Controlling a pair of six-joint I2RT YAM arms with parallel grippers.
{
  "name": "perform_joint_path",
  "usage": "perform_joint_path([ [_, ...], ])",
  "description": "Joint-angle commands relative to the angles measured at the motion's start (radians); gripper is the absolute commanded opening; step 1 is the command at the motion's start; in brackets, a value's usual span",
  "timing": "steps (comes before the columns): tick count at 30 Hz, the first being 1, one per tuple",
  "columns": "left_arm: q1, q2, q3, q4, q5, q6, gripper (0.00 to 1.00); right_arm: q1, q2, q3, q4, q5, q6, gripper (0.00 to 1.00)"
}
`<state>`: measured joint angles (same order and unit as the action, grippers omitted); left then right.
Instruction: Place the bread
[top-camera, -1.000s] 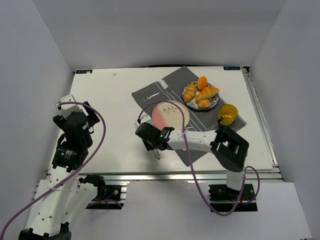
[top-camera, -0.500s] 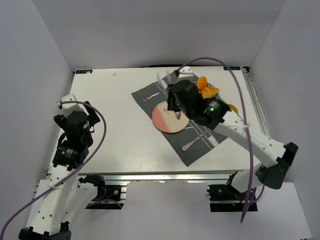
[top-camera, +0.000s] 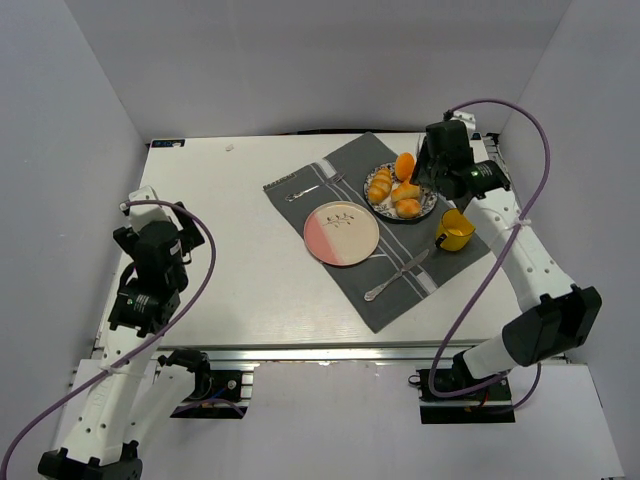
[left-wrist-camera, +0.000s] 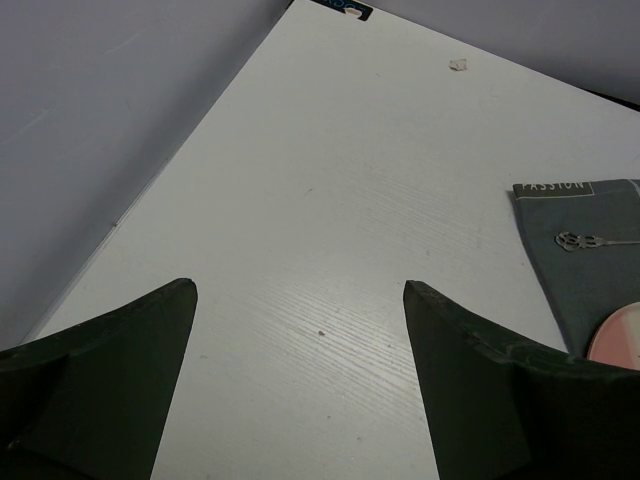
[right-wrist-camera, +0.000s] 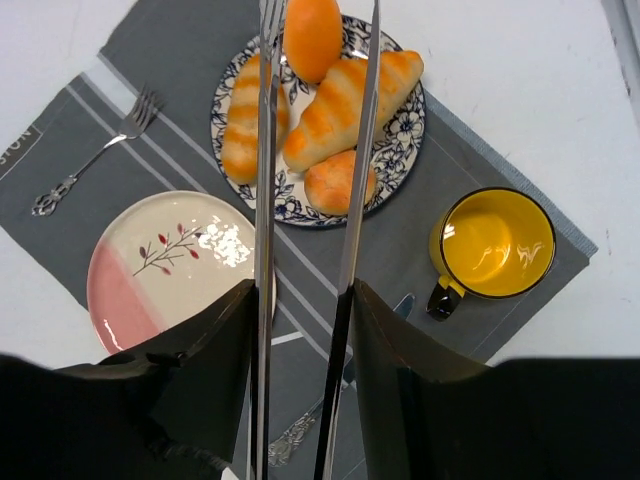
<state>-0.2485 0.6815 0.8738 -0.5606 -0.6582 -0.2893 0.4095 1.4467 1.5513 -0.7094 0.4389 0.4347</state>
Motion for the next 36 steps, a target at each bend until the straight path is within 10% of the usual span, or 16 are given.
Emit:
perform_joint_path([
  [1,-0.003,0.003,-0.002,0.014,0.022,0.002,0.95,-0.031,0.026,0.033,0.042,-0.092,0.047,0.48],
  [36,-0.003,-0.002,-0.039,0.010,0.040,0.015,0.95,0.043,0.359,0.055,0.123,-0.117,0.179,0.56],
])
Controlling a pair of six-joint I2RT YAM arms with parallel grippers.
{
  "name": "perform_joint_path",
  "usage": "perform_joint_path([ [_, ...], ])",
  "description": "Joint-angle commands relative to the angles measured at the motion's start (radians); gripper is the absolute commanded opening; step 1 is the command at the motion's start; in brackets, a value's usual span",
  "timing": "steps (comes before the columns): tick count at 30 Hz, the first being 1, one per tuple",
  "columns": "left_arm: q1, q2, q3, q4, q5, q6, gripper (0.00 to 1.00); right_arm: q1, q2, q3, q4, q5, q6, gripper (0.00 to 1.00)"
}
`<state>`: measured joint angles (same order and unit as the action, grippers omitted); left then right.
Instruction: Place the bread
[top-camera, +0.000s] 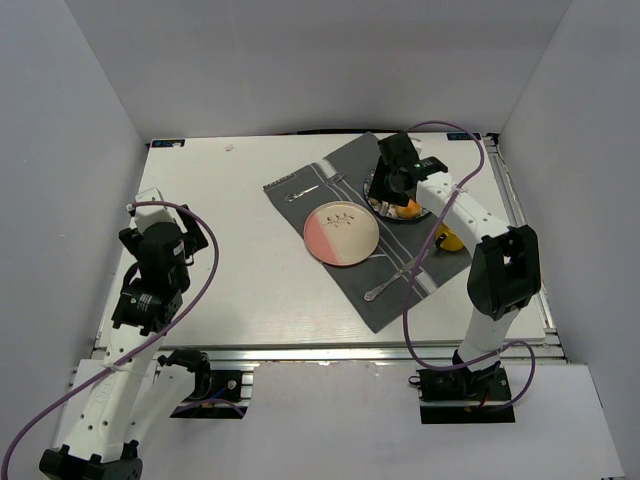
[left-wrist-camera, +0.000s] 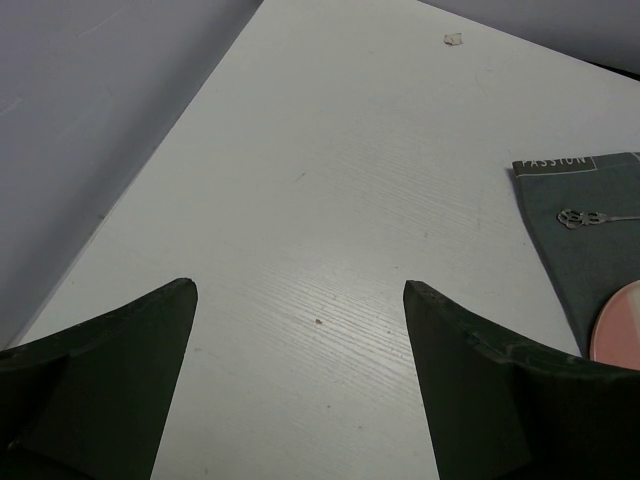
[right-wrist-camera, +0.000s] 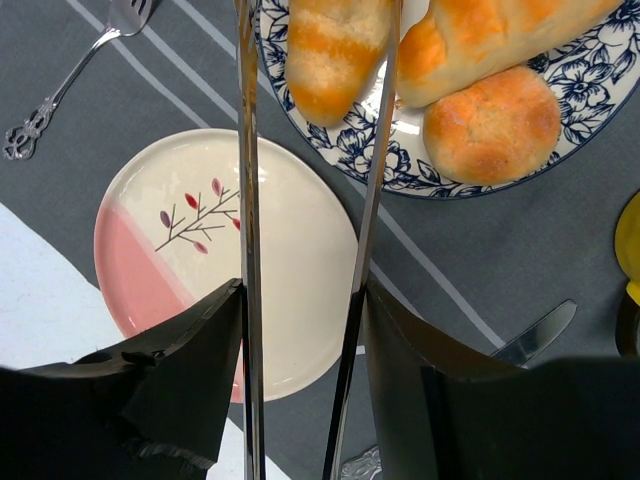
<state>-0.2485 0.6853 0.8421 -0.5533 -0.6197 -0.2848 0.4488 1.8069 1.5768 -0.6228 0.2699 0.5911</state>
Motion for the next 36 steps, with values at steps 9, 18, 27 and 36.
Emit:
perform_joint_path([
  [9,-0.003,-0.001,-0.008,0.006,0.000,0.013,0.95,0.010,0.031,0.031,0.023,0.071,0.027,0.55],
  [18,-0.003,-0.006,-0.012,0.000,-0.008,0.013,0.95,0.013,0.066,0.041,0.038,0.032,0.015,0.50],
  [27,-0.003,-0.006,-0.014,0.000,-0.009,0.013,0.95,0.013,0.051,0.055,0.044,0.022,0.007,0.29],
  [36,-0.003,-0.007,-0.009,-0.002,-0.008,0.012,0.95,0.018,-0.017,0.065,0.040,0.026,0.000,0.25],
])
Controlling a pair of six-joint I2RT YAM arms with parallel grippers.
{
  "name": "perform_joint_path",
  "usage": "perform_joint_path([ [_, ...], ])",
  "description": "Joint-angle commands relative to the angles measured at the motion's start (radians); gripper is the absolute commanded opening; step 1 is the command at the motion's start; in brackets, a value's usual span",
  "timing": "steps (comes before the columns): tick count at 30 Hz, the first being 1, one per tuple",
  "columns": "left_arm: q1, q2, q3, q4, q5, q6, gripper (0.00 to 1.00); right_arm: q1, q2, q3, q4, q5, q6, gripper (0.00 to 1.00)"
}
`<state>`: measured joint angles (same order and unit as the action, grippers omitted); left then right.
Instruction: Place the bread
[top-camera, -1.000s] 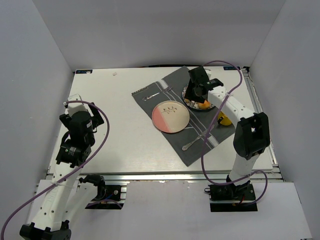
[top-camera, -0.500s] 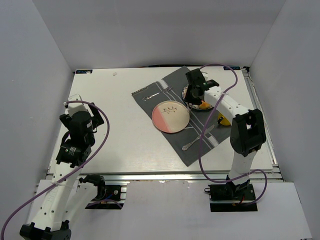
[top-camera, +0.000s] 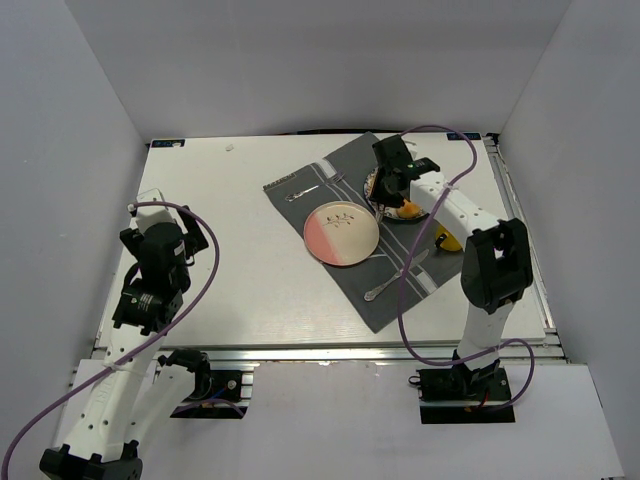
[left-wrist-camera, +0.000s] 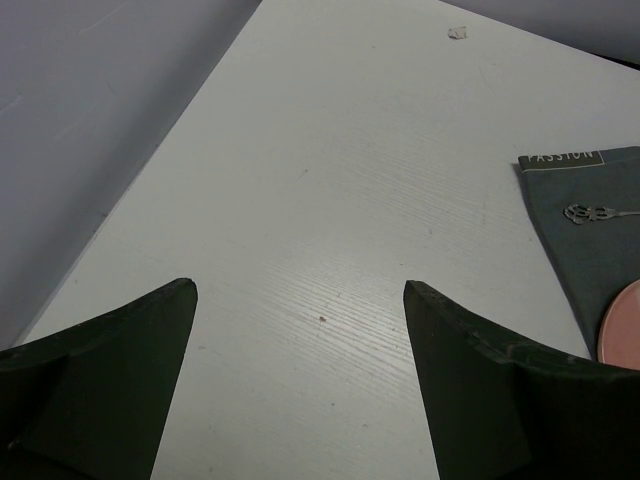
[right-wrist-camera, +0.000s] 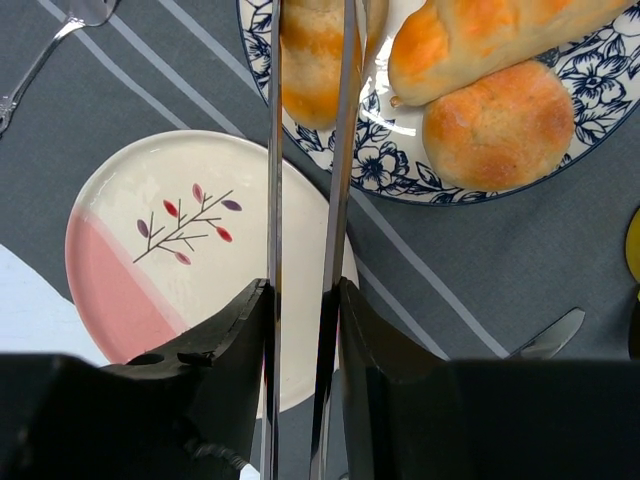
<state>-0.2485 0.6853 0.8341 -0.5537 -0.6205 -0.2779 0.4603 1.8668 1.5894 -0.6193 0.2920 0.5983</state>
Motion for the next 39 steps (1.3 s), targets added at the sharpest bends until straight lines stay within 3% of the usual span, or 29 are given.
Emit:
perform_joint_path([
  [1,-0.003,-0.007,-0.001,-0.002,-0.007,0.005,0.96,0.008,-0.092,0.058,0.033,0.006,-0.012,0.25],
  [15,-0.003,-0.004,-0.007,0.005,-0.001,-0.007,0.95,0.112,-0.268,-0.055,-0.033,0.003,-0.167,0.25],
  [26,-0.003,-0.017,-0.007,-0.009,-0.004,-0.024,0.95,0.316,-0.333,-0.187,-0.033,-0.007,-0.141,0.26],
  [39,-0.003,-0.018,-0.009,-0.011,-0.004,-0.017,0.96,0.357,-0.336,-0.302,-0.048,0.038,-0.077,0.27],
])
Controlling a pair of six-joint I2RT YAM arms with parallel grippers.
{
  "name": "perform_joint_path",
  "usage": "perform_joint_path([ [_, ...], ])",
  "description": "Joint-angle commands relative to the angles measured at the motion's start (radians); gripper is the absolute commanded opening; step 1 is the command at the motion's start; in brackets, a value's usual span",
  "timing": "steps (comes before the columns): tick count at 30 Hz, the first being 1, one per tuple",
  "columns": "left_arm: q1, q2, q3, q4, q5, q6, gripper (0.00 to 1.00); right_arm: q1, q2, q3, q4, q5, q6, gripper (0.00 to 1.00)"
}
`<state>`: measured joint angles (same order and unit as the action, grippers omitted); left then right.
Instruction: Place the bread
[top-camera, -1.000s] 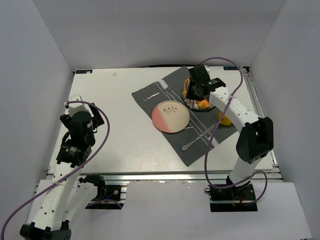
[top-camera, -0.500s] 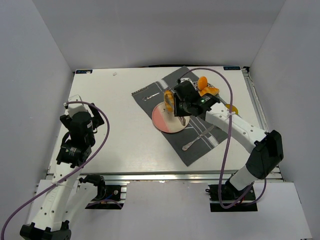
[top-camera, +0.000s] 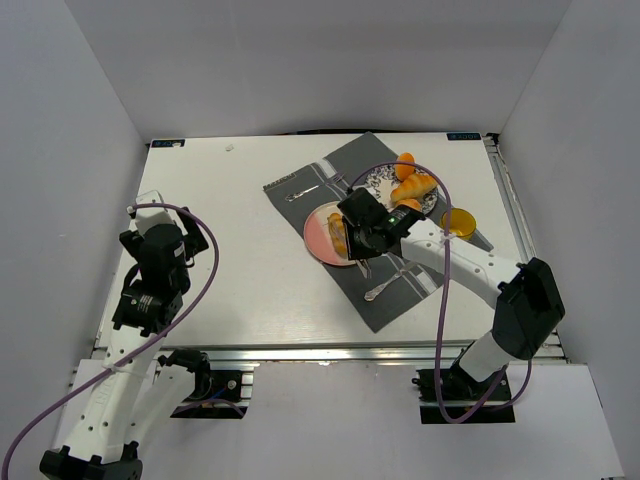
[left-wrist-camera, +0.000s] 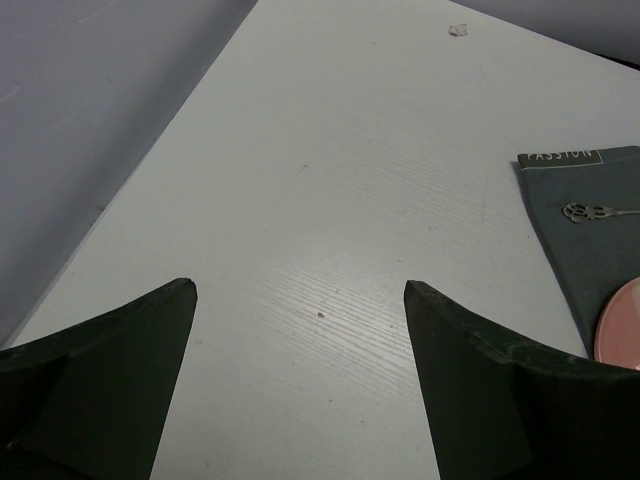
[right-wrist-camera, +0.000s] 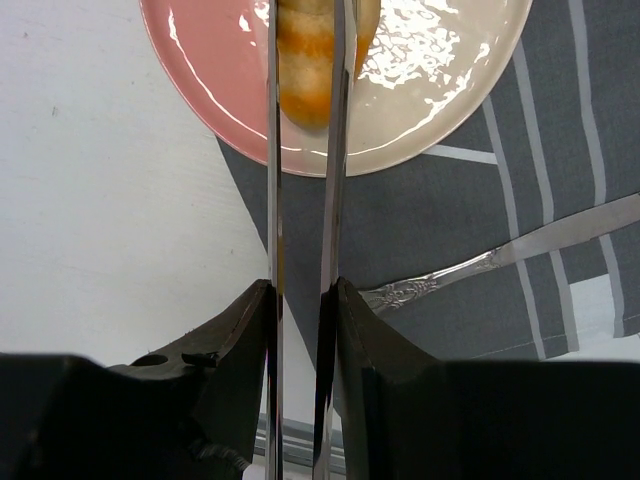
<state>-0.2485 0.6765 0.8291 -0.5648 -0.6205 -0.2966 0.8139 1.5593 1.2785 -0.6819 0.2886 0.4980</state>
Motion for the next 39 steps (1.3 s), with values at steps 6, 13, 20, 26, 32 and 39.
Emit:
perform_joint_path([
  [6,-0.003,-0.008,-0.005,0.002,-0.002,0.001,0.96,0.005,-0.033,0.007,0.016,0.047,0.025,0.32],
  [13,-0.003,-0.003,-0.007,0.003,0.001,0.004,0.96,0.014,-0.057,0.021,0.012,0.050,0.013,0.43],
  [20,-0.003,-0.003,-0.007,0.003,0.001,0.001,0.96,0.021,-0.074,0.035,0.001,0.061,0.010,0.47],
  [26,-0.003,-0.008,-0.008,0.000,-0.001,0.001,0.96,0.022,-0.076,0.039,-0.007,0.067,0.010,0.52],
  [32,-0.003,-0.009,-0.008,-0.001,-0.004,0.001,0.96,0.028,-0.081,0.056,-0.021,0.089,0.008,0.52],
  [39,-0.003,-0.008,-0.010,0.000,-0.004,-0.001,0.96,0.062,-0.087,0.125,-0.036,0.126,-0.019,0.51],
])
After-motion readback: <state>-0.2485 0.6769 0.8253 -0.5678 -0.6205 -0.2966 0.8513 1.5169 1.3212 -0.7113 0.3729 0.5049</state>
